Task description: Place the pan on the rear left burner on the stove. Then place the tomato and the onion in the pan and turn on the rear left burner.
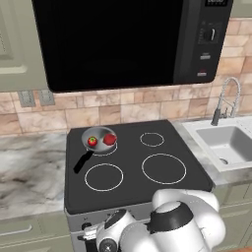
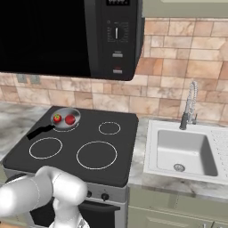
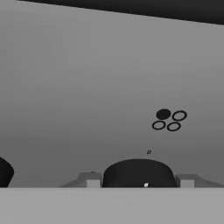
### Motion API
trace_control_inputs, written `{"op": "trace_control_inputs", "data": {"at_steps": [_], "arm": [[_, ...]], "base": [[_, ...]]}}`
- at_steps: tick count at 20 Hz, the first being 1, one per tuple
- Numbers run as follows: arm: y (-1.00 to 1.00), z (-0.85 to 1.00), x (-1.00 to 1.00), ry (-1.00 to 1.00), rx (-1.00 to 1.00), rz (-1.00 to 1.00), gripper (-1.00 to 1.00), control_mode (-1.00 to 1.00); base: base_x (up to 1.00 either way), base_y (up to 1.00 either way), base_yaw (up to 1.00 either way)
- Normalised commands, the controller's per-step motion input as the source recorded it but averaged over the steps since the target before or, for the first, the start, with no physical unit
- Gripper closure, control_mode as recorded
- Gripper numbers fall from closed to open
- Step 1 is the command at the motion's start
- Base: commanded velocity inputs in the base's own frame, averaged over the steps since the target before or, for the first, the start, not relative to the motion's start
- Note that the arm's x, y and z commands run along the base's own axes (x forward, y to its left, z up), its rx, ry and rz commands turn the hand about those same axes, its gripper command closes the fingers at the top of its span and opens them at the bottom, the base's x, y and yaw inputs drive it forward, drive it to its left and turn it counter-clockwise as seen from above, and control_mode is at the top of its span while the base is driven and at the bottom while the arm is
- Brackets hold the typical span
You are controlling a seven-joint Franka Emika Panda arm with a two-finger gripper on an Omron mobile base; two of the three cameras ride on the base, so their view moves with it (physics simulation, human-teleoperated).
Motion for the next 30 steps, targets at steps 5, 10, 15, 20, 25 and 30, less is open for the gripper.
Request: {"op": "trace_control_inputs", "data": {"at_steps": [5,10,15,20,25,30], "arm": [[0.06,-0.58,-0.25,-0.06,-1.00,0.54,1.00,-1.00],[0.00,-0.49,-0.28,-0.17,-1.00,0.56,1.00,-1.00],[0.00,-0.40,-0.28,-0.18,-0.99,0.60,1.00,-1.00],[0.00,-0.16,-0.30,-0.07,-0.92,0.66,1.00,-1.00],[0.00,-0.01,-0.37,-0.08,-0.97,0.65,1.00,-1.00],[0.00,-0.02,-0.39,-0.14,-1.00,0.61,1.00,-1.00]], "base": [[0.00,0.00,0.00],[0.00,0.00,0.00],[0.00,0.00,0.00],[0.00,0.00,0.00],[0.00,0.00,0.00],[0.00,0.00,0.00]]}}
